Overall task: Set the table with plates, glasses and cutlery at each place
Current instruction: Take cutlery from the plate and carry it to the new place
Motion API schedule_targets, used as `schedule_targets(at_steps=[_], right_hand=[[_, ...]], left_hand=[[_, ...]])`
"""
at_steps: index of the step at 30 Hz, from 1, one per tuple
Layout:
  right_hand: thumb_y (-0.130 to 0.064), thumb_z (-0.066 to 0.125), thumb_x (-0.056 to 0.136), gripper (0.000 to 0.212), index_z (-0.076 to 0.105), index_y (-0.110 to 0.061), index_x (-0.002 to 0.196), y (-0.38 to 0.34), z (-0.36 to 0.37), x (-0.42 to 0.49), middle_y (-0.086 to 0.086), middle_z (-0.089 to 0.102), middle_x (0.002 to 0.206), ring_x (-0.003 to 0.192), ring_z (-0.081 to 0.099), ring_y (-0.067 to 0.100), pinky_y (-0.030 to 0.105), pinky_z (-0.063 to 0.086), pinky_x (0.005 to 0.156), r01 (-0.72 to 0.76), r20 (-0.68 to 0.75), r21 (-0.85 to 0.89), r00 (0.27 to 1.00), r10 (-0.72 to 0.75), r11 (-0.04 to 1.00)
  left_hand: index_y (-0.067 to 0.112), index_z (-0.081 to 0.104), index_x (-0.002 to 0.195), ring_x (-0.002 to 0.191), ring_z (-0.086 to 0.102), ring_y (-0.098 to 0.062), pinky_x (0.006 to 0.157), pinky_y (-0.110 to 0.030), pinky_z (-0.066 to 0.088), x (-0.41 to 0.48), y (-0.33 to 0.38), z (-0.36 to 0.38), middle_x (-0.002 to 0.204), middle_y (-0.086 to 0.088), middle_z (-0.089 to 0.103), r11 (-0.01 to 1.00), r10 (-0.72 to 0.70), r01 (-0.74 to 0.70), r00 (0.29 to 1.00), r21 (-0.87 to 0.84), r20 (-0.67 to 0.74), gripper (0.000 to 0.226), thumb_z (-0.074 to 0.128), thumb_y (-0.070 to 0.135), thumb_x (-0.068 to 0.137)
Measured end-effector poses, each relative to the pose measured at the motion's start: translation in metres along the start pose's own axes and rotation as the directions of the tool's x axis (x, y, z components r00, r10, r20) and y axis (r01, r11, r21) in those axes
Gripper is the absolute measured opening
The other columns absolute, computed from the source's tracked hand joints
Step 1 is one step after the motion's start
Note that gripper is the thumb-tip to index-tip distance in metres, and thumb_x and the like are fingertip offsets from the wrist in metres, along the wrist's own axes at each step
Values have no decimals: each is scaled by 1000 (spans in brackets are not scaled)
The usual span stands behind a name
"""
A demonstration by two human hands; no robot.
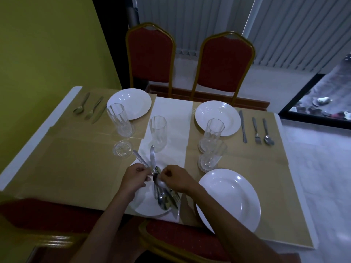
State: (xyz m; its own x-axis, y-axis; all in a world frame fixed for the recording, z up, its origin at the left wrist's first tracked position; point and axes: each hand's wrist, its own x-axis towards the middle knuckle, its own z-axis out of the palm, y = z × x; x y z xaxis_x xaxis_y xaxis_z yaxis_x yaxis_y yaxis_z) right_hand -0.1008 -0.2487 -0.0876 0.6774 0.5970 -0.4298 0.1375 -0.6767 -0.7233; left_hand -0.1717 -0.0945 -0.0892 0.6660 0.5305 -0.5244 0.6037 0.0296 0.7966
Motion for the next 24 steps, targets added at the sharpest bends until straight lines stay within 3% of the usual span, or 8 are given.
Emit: schedule_targets(at_steps=[4, 7, 10, 12, 16, 19, 21, 24], right_hand=[[-24, 60, 93, 22, 71, -8, 101, -7, 0, 0, 11, 69, 103, 86, 65, 23, 36, 55, 81, 25, 15, 7, 1000, -25, 1000], [-23, 59, 95, 22, 71, -9, 106, -6, -4, 2, 10, 69, 110, 92, 65, 23, 32, 51, 81, 36, -15, -21, 999, -36, 999], [-23, 57, 98, 21, 69, -12, 112, -4, -8, 7, 9, 65, 121, 105, 63, 24, 28, 45, 83, 65, 15, -120, 998, -64, 991], [-22, 55, 99, 23, 68, -12, 115, -5, -12, 12, 9, 63, 125, 108, 61, 25, 29, 44, 86, 87, 64, -176, 995, -77, 980], [-21, 54, 99, 25, 71, -14, 115, -14, -18, 23, 7, 65, 125, 108, 61, 25, 30, 45, 85, 142, 143, -266, 984, -107, 953], [-32, 56, 98, 25, 71, -15, 108, -20, -16, 32, 6, 68, 117, 103, 63, 23, 28, 45, 83, 100, 81, -162, 993, -88, 982], [-42, 55, 96, 32, 67, -13, 103, -20, -10, 39, 7, 68, 108, 96, 65, 23, 35, 51, 83, 23, -46, -18, 999, -24, 1000], [-38, 52, 97, 32, 63, -9, 90, -16, 6, 50, 8, 66, 91, 85, 63, 22, 36, 52, 77, -50, -149, -33, 988, 44, 998]], left_hand=[[6, 70, 82, 63, 68, -13, 58, -29, 48, -7, 0, 1, 74, -3, 73, 999, -5, 6, 1000, -35, 6, 14, 68, 19, 86], [19, 73, 74, 67, 70, -11, 66, -31, 52, -10, -5, -4, 72, 6, 74, 970, 122, -109, 991, 217, -51, 19, 69, 33, 86], [25, 71, 83, 73, 63, -7, 65, -26, 47, -12, -8, -11, 81, 11, 68, 821, 356, -285, 933, 494, -53, 7, 68, 30, 87], [27, 70, 102, 77, 59, -9, 66, -25, 44, -11, -10, -14, 89, 7, 60, 686, 457, -400, 887, 608, 68, 15, 68, 25, 88], [36, 71, 105, 88, 55, -12, 68, -27, 42, -12, -16, -23, 91, 6, 48, 532, 439, -438, 875, 724, 207, 18, 66, 30, 89], [39, 74, 88, 88, 56, -10, 68, -28, 43, -10, -25, -35, 90, 7, 54, 571, 382, -384, 907, 725, 179, 6, 68, 37, 86], [41, 75, 75, 79, 61, -5, 65, -26, 43, -8, -32, -46, 84, 9, 67, 673, 342, -333, 932, 660, 122, 10, 73, 36, 84], [32, 76, 70, 71, 62, 1, 63, -21, 43, -12, -40, -59, 77, 15, 73, 809, 283, -256, 959, 530, 30, 14, 74, 31, 84]])
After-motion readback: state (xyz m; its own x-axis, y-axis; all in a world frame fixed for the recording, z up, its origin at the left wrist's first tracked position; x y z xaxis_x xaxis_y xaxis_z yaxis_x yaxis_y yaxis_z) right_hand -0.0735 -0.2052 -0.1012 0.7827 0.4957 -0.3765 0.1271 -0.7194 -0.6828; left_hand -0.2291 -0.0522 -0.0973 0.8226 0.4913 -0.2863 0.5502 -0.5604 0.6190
